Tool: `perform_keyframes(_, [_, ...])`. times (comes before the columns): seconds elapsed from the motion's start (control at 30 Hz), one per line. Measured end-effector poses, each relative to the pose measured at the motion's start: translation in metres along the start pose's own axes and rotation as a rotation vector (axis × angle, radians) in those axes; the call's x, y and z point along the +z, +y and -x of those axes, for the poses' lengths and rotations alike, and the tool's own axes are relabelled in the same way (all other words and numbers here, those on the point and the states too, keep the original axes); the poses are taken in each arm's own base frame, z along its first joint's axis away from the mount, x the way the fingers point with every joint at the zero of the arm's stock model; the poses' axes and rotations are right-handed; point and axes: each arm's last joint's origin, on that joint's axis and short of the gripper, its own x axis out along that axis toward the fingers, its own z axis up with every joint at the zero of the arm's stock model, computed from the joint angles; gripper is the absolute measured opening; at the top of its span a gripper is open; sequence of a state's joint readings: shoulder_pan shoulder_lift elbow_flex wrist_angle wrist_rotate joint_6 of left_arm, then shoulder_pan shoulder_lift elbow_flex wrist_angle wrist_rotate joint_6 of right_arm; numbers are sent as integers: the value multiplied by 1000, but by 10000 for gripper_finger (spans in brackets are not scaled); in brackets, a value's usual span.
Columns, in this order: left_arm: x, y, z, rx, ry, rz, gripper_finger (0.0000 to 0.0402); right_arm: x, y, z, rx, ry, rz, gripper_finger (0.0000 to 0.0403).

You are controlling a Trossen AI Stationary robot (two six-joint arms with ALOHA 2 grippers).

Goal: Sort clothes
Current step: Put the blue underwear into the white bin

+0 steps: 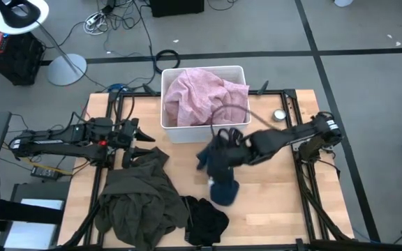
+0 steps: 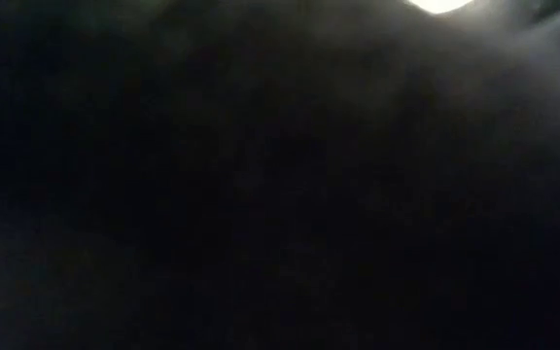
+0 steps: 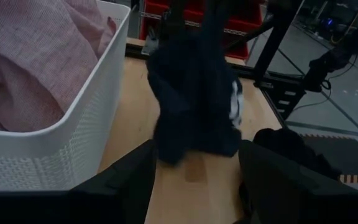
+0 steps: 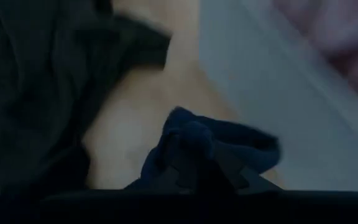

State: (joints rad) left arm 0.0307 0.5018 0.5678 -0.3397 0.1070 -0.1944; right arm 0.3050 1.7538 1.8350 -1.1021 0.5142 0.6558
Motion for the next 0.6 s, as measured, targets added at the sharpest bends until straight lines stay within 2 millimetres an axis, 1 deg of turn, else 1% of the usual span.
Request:
perform_keyframes(0.2, [0,0,0,1,1,1,234,51,-21,50,-24,-237,32,9])
perform_keyframes(0.37, [0,0,0,1,1,1,234,87,-46,88,-90,-440,25,9])
perform_keyframes(0.5, [0,0,0,1,1,1,234,109,-64,104,-162,-576,45,9])
perform_keyframes(0.6, [0,0,0,1,2,1,234,126,-79,110,-228,-667,48,9])
